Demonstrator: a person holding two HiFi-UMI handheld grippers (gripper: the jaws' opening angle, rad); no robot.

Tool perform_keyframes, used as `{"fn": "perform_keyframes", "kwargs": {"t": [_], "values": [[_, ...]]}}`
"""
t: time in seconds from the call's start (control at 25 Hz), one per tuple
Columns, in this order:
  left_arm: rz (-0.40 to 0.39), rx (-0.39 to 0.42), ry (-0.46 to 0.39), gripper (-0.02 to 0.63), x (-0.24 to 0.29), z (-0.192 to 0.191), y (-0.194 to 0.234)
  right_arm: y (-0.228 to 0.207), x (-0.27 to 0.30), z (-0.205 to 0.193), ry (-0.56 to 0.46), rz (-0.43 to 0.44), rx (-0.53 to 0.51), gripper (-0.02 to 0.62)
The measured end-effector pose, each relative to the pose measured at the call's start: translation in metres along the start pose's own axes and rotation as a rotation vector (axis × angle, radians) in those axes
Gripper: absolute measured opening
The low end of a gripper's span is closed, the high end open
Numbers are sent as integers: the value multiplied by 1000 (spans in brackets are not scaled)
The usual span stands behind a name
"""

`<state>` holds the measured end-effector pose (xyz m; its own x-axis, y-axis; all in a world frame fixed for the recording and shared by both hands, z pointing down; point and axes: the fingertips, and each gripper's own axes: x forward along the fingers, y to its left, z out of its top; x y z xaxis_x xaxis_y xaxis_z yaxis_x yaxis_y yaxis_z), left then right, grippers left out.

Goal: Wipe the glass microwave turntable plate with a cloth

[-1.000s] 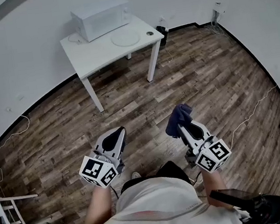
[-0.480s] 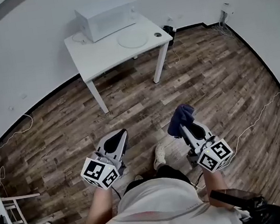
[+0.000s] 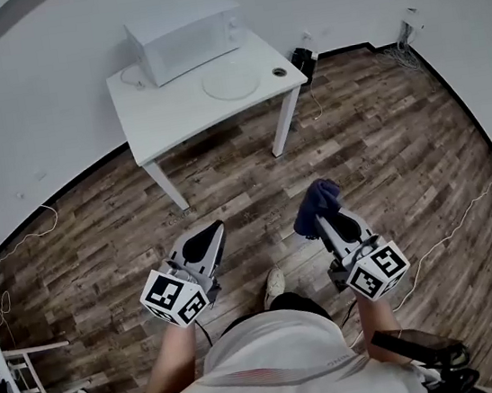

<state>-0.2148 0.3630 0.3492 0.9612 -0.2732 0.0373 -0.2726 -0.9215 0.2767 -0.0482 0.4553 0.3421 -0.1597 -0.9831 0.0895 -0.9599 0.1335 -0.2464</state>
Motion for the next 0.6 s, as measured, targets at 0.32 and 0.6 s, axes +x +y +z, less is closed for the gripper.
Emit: {"fn": "perform_keyframes", "kwargs": {"t": [0.32,0.6], "values": [[73,10,-30,11,74,14,8,-77,24,22,8,59,-2,63],[90,1,-3,11,111,5,8,-115,31,22,15,72,31,63]]}}
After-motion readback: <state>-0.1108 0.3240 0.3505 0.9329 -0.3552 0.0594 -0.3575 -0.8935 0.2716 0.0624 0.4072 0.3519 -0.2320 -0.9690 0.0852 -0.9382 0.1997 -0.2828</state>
